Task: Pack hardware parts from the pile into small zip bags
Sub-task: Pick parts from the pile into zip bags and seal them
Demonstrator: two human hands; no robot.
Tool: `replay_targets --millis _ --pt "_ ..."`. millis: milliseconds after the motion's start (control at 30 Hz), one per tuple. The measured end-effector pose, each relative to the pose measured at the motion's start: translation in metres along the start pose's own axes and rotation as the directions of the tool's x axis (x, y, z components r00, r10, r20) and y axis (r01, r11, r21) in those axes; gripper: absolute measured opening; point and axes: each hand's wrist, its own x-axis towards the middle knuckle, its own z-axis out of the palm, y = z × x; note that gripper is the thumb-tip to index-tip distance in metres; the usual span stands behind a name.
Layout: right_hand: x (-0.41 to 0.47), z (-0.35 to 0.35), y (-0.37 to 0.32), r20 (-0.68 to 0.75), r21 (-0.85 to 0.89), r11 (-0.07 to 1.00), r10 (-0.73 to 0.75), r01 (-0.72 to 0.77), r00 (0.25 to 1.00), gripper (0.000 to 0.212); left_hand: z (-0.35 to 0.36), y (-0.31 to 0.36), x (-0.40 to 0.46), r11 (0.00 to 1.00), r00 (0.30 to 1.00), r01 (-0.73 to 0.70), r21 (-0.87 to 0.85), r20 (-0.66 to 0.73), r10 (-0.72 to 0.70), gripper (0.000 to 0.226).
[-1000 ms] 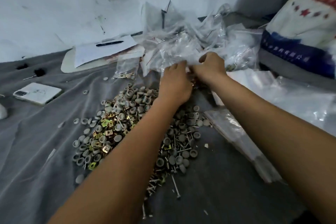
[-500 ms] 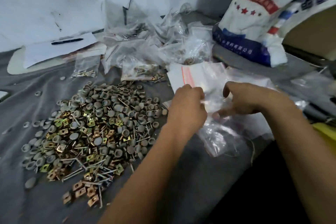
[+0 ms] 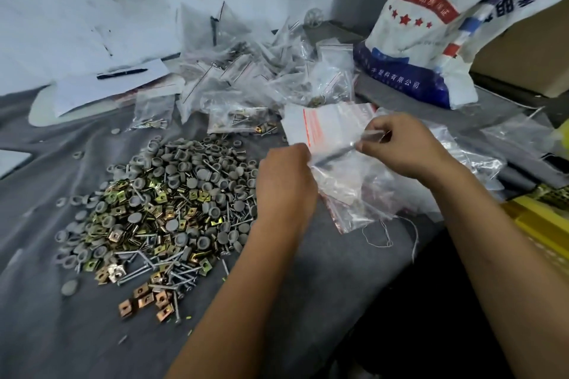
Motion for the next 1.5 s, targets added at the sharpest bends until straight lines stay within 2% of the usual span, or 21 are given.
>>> replay_targets --millis 67,133,233,300,367,433,500,567,667,733,767,833,900,933,1000,1067,1133,1267,1400,1500 --pt "0.005 0.002 -0.007 -0.074 -0.109 0.994 -0.006 -0.002 0.997 0.039 -0.013 -0.005 0.005 0.989 0.989 0.061 -0.134 -0.124 -0.078 0.019" --pt "0.007 0.01 -0.018 -0.167 -0.155 0.987 -0.07 0.044 0.983 0.053 -0.028 -0.009 0.009 0.915 0.966 0.121 -0.386 -0.168 -0.198 0.016" --pt "0.0 0.03 -0.055 -0.26 -0.033 0.966 -0.258 0.258 0.93 0.045 -0.048 -0.029 0.009 0.76 0.91 0.196 -0.62 -0.175 -0.377 0.014" --pt "-0.011 0.045 -0.087 -0.284 0.042 0.892 -0.422 0.451 0.861 0.037 -0.057 -0.048 0.006 0.671 0.856 0.237 -0.703 -0.176 -0.486 0.015" --pt "-0.024 0.061 -0.119 -0.192 -0.012 0.79 -0.603 0.613 0.774 0.045 -0.068 -0.071 -0.003 0.621 0.794 0.271 -0.735 -0.194 -0.576 0.015" --pt "-0.036 0.083 -0.148 -0.033 -0.163 0.693 -0.715 0.702 0.699 0.048 -0.081 -0.095 -0.013 0.588 0.736 0.288 -0.755 -0.218 -0.641 0.009" --pt "-0.044 0.105 -0.169 0.031 -0.213 0.624 -0.765 0.752 0.643 0.035 -0.096 -0.119 -0.023 0.586 0.689 0.312 -0.748 -0.247 -0.682 0.01" --pt "-0.052 0.124 -0.188 0.045 -0.168 0.59 -0.796 0.79 0.604 0.025 -0.112 -0.144 -0.037 0.578 0.652 0.349 -0.737 -0.253 -0.715 0.014" --pt "-0.061 0.154 -0.213 0.064 -0.102 0.563 -0.819 0.82 0.57 0.027 -0.135 -0.183 -0.058 0.553 0.591 0.345 -0.758 -0.282 -0.756 0.012" --pt "-0.066 0.174 -0.227 0.049 -0.082 0.546 -0.833 0.834 0.551 0.025 -0.147 -0.203 -0.071 0.563 0.558 0.335 -0.755 -0.323 -0.764 0.021" --pt "-0.067 0.182 -0.233 0.033 -0.051 0.557 -0.829 0.829 0.558 0.024 -0.151 -0.208 -0.078 0.578 0.548 0.295 -0.761 -0.361 -0.755 0.022" --pt "-0.068 0.193 -0.241 -0.003 0.066 0.614 -0.788 0.786 0.616 0.022 -0.15 -0.206 -0.09 0.626 0.505 0.112 -0.772 -0.498 -0.705 0.02" --pt "-0.063 0.2 -0.244 -0.077 0.199 0.654 -0.732 0.73 0.677 0.018 -0.143 -0.198 -0.095 0.739 0.447 0.018 -0.673 -0.656 -0.608 0.024" --pt "-0.061 0.203 -0.243 -0.13 0.243 0.663 -0.701 0.708 0.701 0.016 -0.136 -0.195 -0.095 0.786 0.454 0.021 -0.618 -0.695 -0.558 0.027" --pt "-0.059 0.207 -0.237 -0.201 0.293 0.672 -0.652 0.68 0.731 0.014 -0.125 -0.189 -0.093 0.825 0.531 0.057 -0.563 -0.682 -0.502 0.034" --pt "-0.061 0.21 -0.231 -0.213 0.328 0.667 -0.638 0.669 0.74 0.012 -0.116 -0.188 -0.088 0.845 0.615 0.09 -0.528 -0.638 -0.464 0.039" --pt "-0.062 0.212 -0.227 -0.213 0.343 0.654 -0.645 0.675 0.734 0.012 -0.111 -0.191 -0.085 0.864 0.674 0.106 -0.492 -0.604 -0.426 0.031" --pt "-0.06 0.211 -0.224 -0.195 0.367 0.625 -0.673 0.689 0.714 0.02 -0.11 -0.197 -0.086 0.866 0.714 0.107 -0.489 -0.569 -0.409 0.02" --pt "-0.059 0.21 -0.223 -0.165 0.406 0.599 -0.695 0.691 0.699 0.023 -0.11 -0.196 -0.087 0.786 0.765 0.062 -0.615 -0.477 -0.433 0.025" --pt "-0.057 0.212 -0.222 -0.172 0.4 0.59 -0.703 0.701 0.69 0.022 -0.109 -0.198 -0.085 0.636 0.78 0.072 -0.768 -0.355 -0.516 0.03"
